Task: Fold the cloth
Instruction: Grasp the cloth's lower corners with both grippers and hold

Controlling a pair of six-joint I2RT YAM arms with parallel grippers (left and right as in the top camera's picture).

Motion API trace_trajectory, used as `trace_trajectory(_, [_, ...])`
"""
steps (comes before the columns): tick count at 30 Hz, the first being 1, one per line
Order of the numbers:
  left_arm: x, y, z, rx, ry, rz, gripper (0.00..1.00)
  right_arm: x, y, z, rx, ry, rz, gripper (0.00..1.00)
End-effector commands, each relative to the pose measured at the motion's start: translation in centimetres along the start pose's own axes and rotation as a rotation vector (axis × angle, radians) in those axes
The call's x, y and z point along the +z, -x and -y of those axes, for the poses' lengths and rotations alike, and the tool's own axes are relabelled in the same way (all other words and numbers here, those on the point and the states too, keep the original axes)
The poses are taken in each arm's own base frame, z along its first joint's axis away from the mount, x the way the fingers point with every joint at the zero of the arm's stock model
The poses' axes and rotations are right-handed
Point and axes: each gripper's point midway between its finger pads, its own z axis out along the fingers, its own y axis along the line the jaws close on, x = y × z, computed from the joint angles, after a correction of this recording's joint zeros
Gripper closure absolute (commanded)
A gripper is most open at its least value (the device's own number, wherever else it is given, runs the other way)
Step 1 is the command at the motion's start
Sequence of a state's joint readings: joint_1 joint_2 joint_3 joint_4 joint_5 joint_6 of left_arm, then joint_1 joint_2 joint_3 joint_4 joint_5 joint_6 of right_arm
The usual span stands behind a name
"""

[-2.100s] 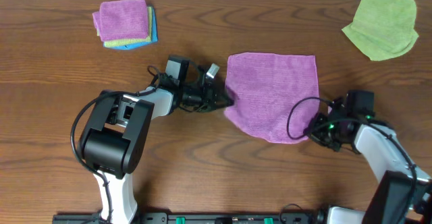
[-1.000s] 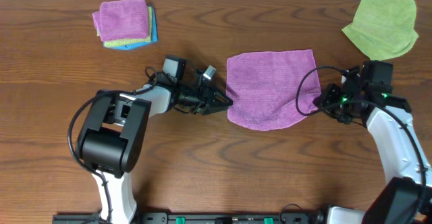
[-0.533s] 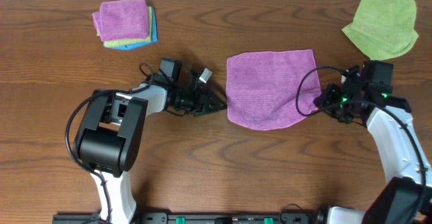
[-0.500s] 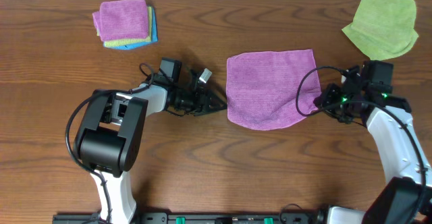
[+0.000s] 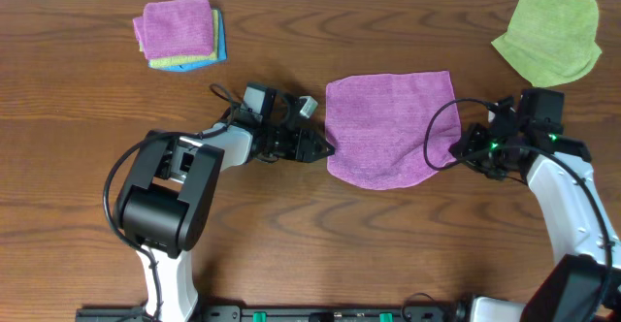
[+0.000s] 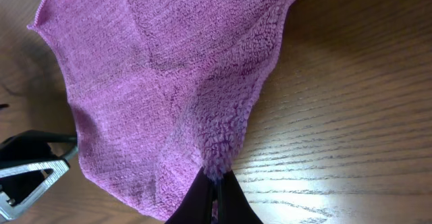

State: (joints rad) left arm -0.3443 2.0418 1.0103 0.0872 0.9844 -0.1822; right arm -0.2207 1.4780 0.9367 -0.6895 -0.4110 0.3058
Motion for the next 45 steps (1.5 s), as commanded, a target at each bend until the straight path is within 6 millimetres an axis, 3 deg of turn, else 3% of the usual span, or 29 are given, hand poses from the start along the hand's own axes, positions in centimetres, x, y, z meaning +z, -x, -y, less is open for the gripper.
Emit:
trace_trajectory(1, [0.8, -0.5, -1.1, -0.005, 0.023, -0.015, 0.48, -0.2, 0.3, -0.1, -0.010, 0.011, 0.004, 0.98])
trace_trajectory(10, [2.3, -1.6, -1.2, -0.044, -0.039, -0.050, 0.49, -0.2, 0.3, -0.1, -0.010, 0.011, 0.004, 0.98])
trace_trajectory(19, [3.4, -3.5, 2.0, -0.065, -0.159, -0.135, 0.48, -0.2, 0.4, -0.1, -0.011, 0.011, 0.006, 0.99])
trace_trajectory(29, [3.0, -5.5, 2.1, -0.156, -0.166, -0.204, 0.49, -0.2, 0.8, -0.3, -0.018, 0.016, 0.023, 0.98])
trace_trajectory(31, [2.7, -5.3, 2.3, -0.163, -0.188, -0.203, 0.55, -0.2, 0.8, -0.2, -0.019, 0.012, 0.024, 0.98])
trace_trajectory(41, [3.1, -4.9, 0.7, -0.135, -0.093, -0.173, 0.67, -0.2, 0.8, -0.2, -0.018, 0.009, 0.024, 0.98])
trace_trajectory(45, [3.5, -4.7, 1.1, -0.115, -0.102, -0.167, 0.94, -0.2, 0.8, -0.2, -0.018, 0.009, 0.024, 0.99])
